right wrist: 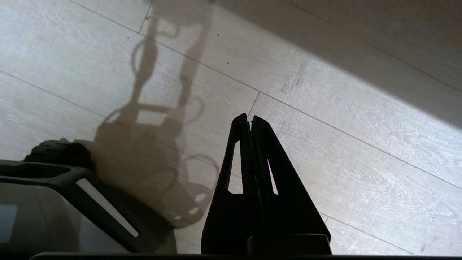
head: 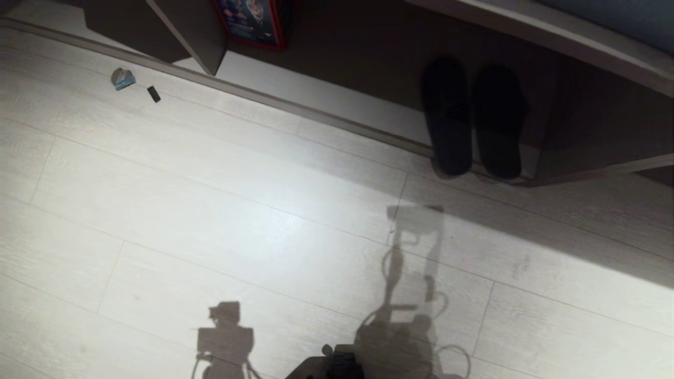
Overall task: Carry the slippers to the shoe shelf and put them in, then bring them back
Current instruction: Pick up the slippers in the shoe cabinet
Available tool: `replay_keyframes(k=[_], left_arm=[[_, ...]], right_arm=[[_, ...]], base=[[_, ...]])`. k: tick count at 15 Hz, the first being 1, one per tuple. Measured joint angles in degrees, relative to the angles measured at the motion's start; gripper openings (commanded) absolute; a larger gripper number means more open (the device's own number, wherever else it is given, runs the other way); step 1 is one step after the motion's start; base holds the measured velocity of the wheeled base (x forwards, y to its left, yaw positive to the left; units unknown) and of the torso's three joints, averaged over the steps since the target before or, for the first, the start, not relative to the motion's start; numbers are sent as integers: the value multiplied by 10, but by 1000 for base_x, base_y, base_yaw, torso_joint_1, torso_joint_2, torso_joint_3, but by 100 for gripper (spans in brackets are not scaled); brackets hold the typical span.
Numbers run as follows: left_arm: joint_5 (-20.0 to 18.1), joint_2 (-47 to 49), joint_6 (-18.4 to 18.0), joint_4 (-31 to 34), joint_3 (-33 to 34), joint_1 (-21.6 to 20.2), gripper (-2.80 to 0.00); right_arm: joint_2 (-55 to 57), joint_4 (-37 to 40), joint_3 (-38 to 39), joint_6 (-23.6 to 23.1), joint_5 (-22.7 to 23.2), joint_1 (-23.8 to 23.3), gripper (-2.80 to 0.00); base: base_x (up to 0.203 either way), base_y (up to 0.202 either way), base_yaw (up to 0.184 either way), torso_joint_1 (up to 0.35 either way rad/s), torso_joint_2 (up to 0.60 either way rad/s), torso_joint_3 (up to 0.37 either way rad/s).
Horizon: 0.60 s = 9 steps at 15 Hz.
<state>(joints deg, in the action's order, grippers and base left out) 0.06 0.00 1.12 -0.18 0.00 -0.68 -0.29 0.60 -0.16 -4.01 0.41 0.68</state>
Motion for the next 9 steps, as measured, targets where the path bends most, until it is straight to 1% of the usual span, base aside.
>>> replay_keyframes(k=[9], left_arm=[[0, 0, 0, 0, 0, 0, -280]], right_arm=[[0, -1, 1, -1, 0, 0, -280]], base=[[0, 0, 0, 4, 1, 200]])
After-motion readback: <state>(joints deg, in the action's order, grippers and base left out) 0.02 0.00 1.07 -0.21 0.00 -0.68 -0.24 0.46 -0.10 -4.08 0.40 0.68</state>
